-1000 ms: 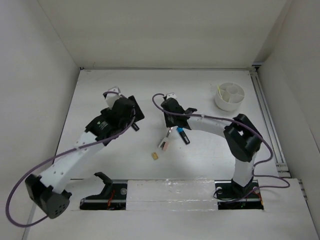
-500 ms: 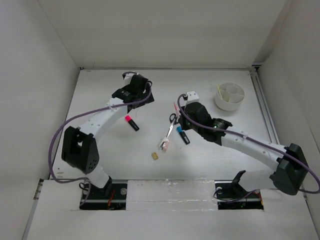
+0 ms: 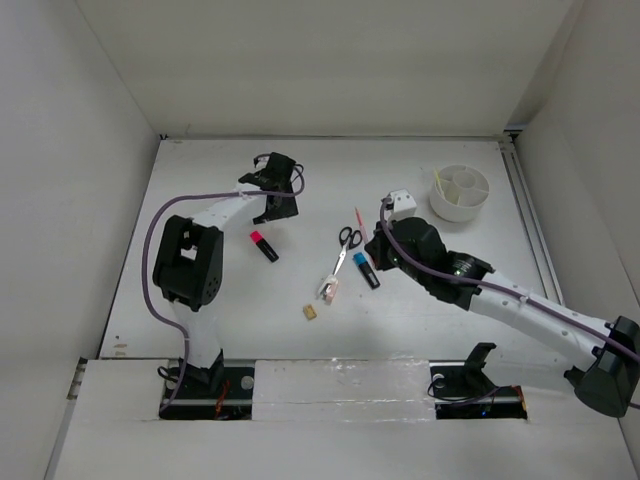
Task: Sort the stationery into containers
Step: Close the pen cap on the pen.
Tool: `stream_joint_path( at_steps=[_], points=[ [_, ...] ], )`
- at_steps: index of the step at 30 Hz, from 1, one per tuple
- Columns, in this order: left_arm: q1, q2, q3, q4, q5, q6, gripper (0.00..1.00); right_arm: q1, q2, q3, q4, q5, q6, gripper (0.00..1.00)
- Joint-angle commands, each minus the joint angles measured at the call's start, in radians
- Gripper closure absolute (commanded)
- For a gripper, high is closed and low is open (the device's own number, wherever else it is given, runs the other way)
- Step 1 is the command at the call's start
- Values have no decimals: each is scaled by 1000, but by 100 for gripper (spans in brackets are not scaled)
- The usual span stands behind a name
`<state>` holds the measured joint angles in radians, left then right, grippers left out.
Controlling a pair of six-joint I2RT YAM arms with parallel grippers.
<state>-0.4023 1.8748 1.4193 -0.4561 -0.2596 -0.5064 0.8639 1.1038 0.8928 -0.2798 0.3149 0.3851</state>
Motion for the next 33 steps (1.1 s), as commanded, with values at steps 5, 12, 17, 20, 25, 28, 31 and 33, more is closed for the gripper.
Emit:
stream_joint_path(
  at_steps=[5,12,17,20,25,28,31,33],
  points=[
    [11,29,-46,59,39,14,47,17,-18,0,11,-17,-2,100],
    [11,52,-79,59,39,5,48,17,-28,-9,21,-8,-2,100],
    [11,87,-79,59,28,-6,50,17,-19,1,11,-8,-2,100],
    [20,98,-79,50,28,-17,51,17,-30,1,11,-8,-2,100],
    [20,107,-100,60,28,-26,56,17,-30,1,11,-8,-2,100],
    [20,116,-100,60,28,-26,61,17,-39,1,11,-8,-2,100],
    [30,126,-100,50,28,-35,67,26,-39,1,11,-8,-2,100],
    [30,126,-100,50,28,-35,72,26,-39,1,11,-8,-2,100]
  ],
)
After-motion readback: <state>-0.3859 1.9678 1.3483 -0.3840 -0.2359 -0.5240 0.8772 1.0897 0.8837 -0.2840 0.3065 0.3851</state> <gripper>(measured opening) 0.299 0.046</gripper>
